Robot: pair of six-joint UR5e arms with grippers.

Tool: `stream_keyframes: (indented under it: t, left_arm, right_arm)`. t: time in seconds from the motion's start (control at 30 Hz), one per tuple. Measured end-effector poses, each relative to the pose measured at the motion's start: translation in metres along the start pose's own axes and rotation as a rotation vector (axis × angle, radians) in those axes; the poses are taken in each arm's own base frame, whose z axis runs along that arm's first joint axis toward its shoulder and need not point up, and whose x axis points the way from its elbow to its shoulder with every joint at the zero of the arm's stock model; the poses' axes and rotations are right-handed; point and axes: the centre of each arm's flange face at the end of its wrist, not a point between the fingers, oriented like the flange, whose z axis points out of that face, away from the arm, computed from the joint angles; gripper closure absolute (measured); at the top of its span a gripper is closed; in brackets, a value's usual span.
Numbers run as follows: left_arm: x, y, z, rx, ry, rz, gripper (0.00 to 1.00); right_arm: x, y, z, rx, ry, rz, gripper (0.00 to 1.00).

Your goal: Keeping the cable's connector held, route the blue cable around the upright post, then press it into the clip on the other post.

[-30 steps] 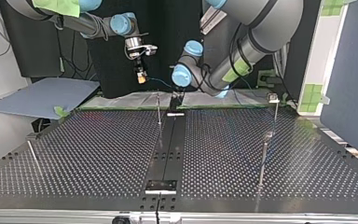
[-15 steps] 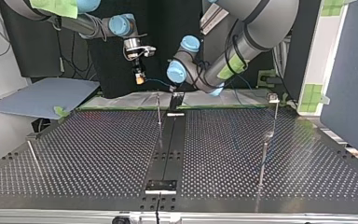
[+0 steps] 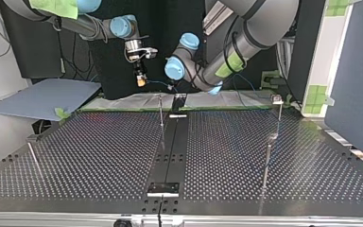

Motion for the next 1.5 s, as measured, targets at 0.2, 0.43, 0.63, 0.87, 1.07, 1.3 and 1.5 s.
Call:
stream_keyframes:
  t: [0.2, 0.43, 0.63, 0.87, 1.07, 1.3, 1.5]
  left_arm:
    - [-0.003, 0.000, 0.002, -0.027, -0.026, -0.047, 1.00]
    - [-0.005, -0.003, 0.001, -0.085, -0.052, -0.116, 1.00]
    - [-0.001, -0.012, 0.000, -0.126, -0.066, -0.173, 1.00]
    - [0.014, -0.019, 0.012, -0.126, -0.088, -0.221, 1.00]
    - [0.025, -0.016, 0.024, -0.123, -0.116, -0.253, 1.00]
    - [0.023, -0.011, 0.029, -0.143, -0.150, -0.275, 1.00]
    - [0.018, -0.008, 0.033, -0.141, -0.186, -0.289, 1.00]
  right_arm:
    - [0.001, 0.004, 0.001, -0.005, 0.000, -0.001, 1.00]
    - [0.003, 0.018, 0.008, -0.029, -0.005, -0.001, 1.00]
    - [0.007, 0.035, 0.018, -0.054, -0.001, -0.002, 1.00]
    - [0.013, 0.061, 0.026, -0.083, 0.009, -0.007, 1.00]
    - [0.008, 0.089, 0.024, -0.091, -0.009, -0.016, 1.00]
    - [0.010, 0.112, 0.031, -0.098, -0.004, -0.033, 1.00]
    - [0.010, 0.112, 0.037, -0.096, -0.015, -0.061, 1.00]
